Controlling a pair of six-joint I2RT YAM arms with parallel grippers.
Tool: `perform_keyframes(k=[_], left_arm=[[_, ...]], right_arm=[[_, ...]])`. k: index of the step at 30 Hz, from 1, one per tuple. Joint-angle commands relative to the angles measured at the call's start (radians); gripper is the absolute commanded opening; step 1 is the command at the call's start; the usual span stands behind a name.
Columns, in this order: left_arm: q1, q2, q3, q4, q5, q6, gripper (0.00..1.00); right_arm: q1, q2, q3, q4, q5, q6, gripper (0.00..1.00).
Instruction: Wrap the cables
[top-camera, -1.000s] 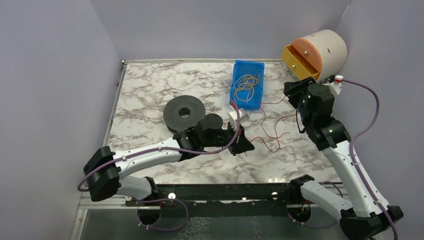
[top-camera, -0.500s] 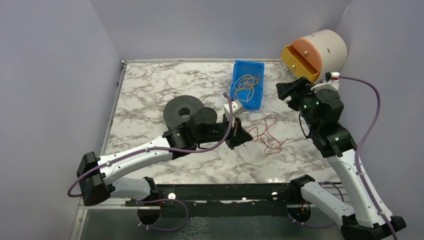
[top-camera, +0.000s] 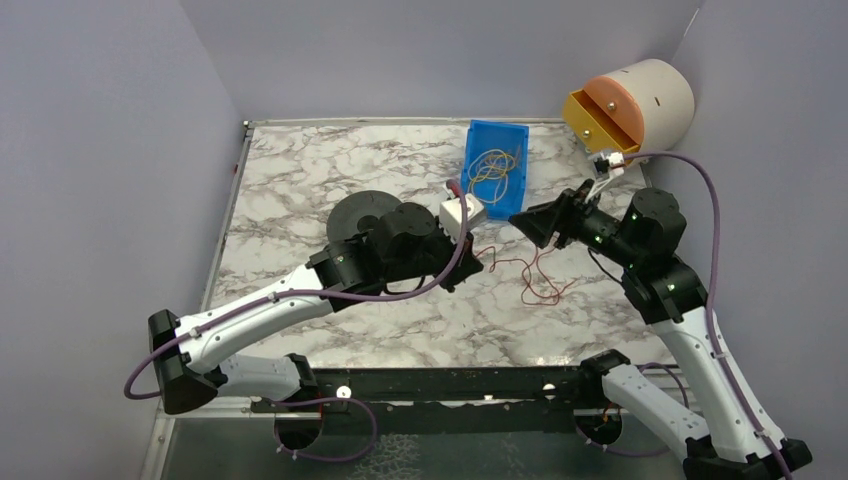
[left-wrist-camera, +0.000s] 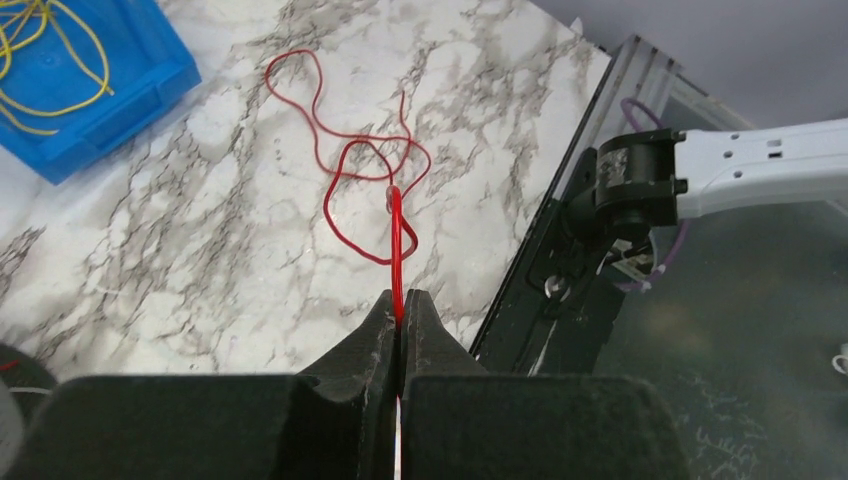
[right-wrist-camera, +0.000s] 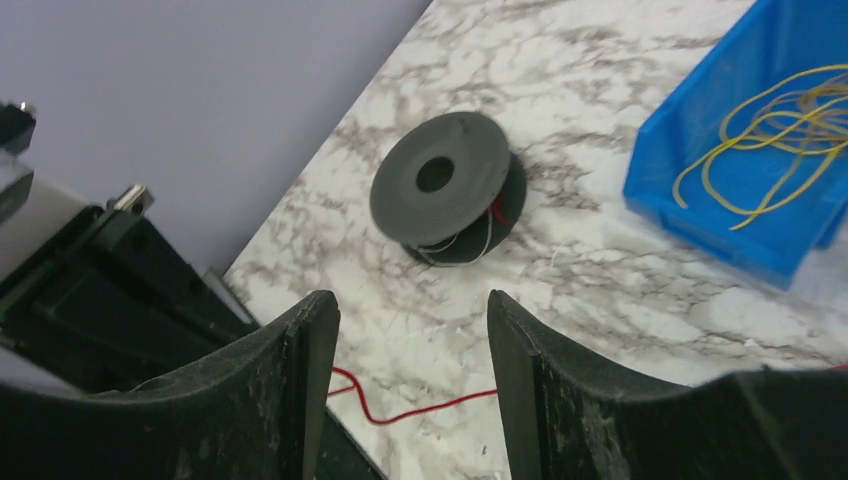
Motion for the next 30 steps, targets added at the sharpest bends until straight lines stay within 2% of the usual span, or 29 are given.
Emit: perform_keyframes(k=[1, 6, 10, 16, 23, 30], left_arm=[[-0.002, -0.031, 0.07, -0.176, -0.064, 0.068, 0.0], [-0.003, -0.023, 0.132, -0.296, -0.095, 0.089, 0.0], [-0.003, -0.012, 0.162, -0.347, -0.102, 0.1, 0.0], [-0.003, 0.013, 0.198, -0.375, -0.088, 0.096, 0.0], [-0.003, 0.041, 0.213, -0.376, -0.059, 0.086, 0.0], [-0.003, 0.05, 0.218, -0.39, -0.033, 0.073, 0.0]], right_arm=[[0.004, -0.004, -0.031, -0.024, -0.265, -0.089, 0.6], [0.004, 0.004, -0.074, -0.063, -0.377, -0.146, 0.6], [0.004, 0.006, -0.152, -0.011, -0.489, -0.135, 0.6], [0.015, 0.005, -0.252, 0.114, -0.528, -0.071, 0.61], [0.065, 0.02, -0.329, 0.272, -0.487, -0.026, 0.63], [0.292, 0.067, -0.383, 0.417, -0.258, -0.07, 0.63]])
